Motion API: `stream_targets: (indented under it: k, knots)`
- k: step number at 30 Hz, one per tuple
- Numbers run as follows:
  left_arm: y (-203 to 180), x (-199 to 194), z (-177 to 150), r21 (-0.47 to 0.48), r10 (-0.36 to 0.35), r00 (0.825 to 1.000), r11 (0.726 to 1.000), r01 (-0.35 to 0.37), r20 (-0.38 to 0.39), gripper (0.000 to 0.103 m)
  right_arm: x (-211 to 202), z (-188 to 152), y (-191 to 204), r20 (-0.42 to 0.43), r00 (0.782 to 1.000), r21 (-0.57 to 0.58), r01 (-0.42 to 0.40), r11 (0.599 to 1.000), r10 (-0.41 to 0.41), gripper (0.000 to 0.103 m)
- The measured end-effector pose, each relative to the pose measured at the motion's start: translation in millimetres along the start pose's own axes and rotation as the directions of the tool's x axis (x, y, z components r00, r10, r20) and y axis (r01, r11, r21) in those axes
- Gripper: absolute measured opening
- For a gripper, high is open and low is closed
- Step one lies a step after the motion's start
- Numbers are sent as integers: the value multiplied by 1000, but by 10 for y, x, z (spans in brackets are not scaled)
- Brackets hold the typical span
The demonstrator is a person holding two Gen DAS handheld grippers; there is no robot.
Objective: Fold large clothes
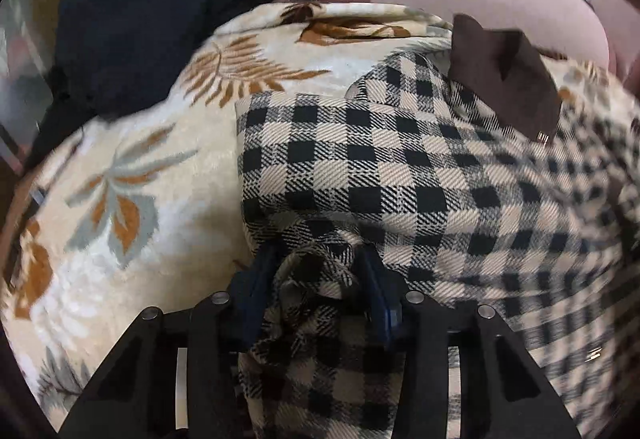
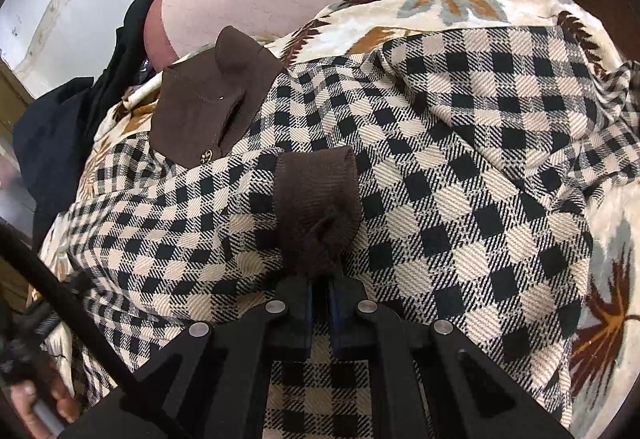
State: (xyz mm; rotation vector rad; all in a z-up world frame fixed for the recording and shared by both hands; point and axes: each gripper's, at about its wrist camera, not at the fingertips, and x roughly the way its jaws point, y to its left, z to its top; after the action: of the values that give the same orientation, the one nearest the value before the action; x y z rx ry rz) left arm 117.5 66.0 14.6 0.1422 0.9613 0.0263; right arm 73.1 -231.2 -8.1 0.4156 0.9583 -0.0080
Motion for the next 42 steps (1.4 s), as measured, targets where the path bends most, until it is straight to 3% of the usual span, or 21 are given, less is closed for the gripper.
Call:
stream_targets:
  k: [5, 9, 11, 12, 14, 15, 16, 18, 19, 21, 24, 29, 32, 33, 38, 40, 42]
  knots:
    - [-83, -13, 15, 31, 52, 999, 998, -51, -14, 45, -130, 36, -43, 11, 1000, -17, -21, 1000, 21, 9]
    - [-44, -6, 35, 30, 43, 999, 999, -43, -28, 46, -715, 77, -450, 116, 993, 22, -6, 1000, 3, 17]
    - [-62, -11, 24, 42, 54, 998, 998, -53, -20, 47, -1066, 117, -782, 173, 983, 30, 51, 998, -56, 17]
    - [-79, -13, 16, 53, 62, 998, 997, -62, -11, 47, -1250, 144, -982, 205, 972, 35, 110, 993, -114, 19]
    - [-118, -29, -14, 81, 81, 997, 993, -82, 11, 48, -1509, 204, -1347, 246, 938, 30, 244, 969, -244, 38]
    - [-132, -37, -24, 91, 88, 996, 992, -90, 20, 48, -1587, 223, -1512, 255, 918, 29, 305, 952, -303, 56]
    - [-139, -46, -34, 98, 92, 995, 991, -94, 26, 48, -1655, 232, -1690, 267, 892, 35, 370, 929, -365, 63]
    - [-137, -58, -42, 103, 92, 995, 990, -94, 30, 48, -1710, 222, -2046, 268, 845, 52, 466, 883, -462, 62]
    - [-134, -60, -39, 102, 88, 996, 991, -91, 29, 48, -1710, 216, -2165, 259, 844, 60, 472, 880, -470, 62]
    - [-116, -75, -34, 99, 75, 997, 992, -77, 21, 48, -1703, 149, -2360, 260, 859, 77, 437, 896, -441, 62]
    - [-84, -154, -30, 95, 43, 999, 995, -44, 11, 48, -1638, 142, -2380, 272, 864, 54, 426, 903, -424, 62]
    - [-125, -576, -61, 102, 0, 996, 995, -8, 87, 48, -1224, 159, -2311, 243, 855, -53, 483, 874, -457, 61]
    - [-208, -867, -64, 123, -60, 990, 991, 44, 130, 48, -1018, 157, -2397, 182, 867, -67, 481, 874, -464, 29]
    - [-261, -963, -58, 134, -85, 986, 989, 66, 140, 48, -1008, 162, -2419, 172, 871, -59, 475, 878, -460, 3]
    - [-514, -1280, -33, 153, -238, 958, 965, 213, 161, 48, -1406, 228, -2554, 224, 921, 122, 297, 947, -318, 4]
    - [-619, -1367, -34, 140, -333, 932, 939, 314, 144, 49, -1598, 251, -2525, 258, 947, 165, 150, 975, -189, 4]
    - [-739, -1400, -17, 131, -426, 898, 902, 411, 115, 57, -1734, 255, -2434, 288, 957, 178, -31, 984, -22, 4]
